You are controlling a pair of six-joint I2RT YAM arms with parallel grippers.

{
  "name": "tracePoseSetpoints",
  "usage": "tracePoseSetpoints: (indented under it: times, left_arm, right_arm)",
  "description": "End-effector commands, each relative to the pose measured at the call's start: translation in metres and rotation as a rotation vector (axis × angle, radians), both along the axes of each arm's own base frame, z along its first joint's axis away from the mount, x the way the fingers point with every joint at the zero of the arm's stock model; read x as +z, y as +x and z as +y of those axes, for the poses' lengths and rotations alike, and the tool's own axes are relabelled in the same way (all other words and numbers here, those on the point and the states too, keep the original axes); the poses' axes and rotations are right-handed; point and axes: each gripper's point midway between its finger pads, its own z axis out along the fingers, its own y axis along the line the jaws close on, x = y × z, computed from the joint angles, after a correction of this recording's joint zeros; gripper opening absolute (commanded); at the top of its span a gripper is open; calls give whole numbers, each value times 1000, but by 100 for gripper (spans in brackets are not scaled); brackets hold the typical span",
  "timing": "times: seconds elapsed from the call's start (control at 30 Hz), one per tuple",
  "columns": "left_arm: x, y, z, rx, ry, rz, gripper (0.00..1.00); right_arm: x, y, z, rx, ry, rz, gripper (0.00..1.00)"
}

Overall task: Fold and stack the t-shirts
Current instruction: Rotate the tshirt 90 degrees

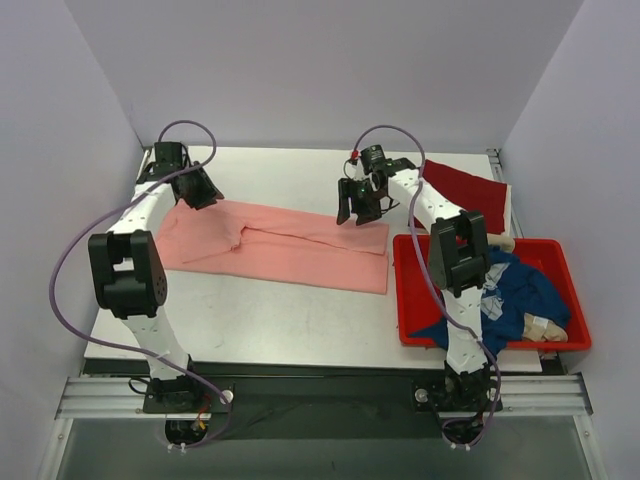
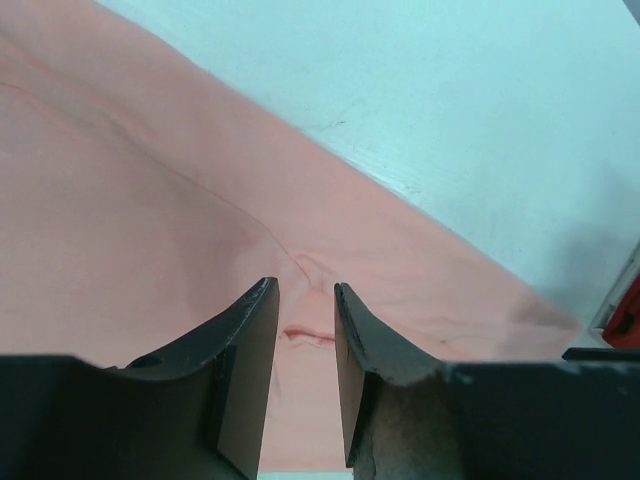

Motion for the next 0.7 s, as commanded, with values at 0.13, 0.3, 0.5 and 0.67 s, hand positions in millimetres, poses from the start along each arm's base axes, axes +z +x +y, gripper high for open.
tracePoseSetpoints:
  times: [0.13,0.3,0.5,0.67]
  left_arm:
    - [-41,-42,-8,26,-73,121,39]
    - [-83,-62,-8,42,-85,209,39]
    - [-123,-64,-12,45,-129,287,38]
    - [-127,-54,-7,22,-90,289,38]
  right_arm:
    - [-39,-17,-14,41,-55,96,56]
    - [-56,-33,-23,-12,-83,167,56]
    - [-67,-66,-28,-61,-91,261,55]
    - [-78,-99,-30,-65,-138,316,53]
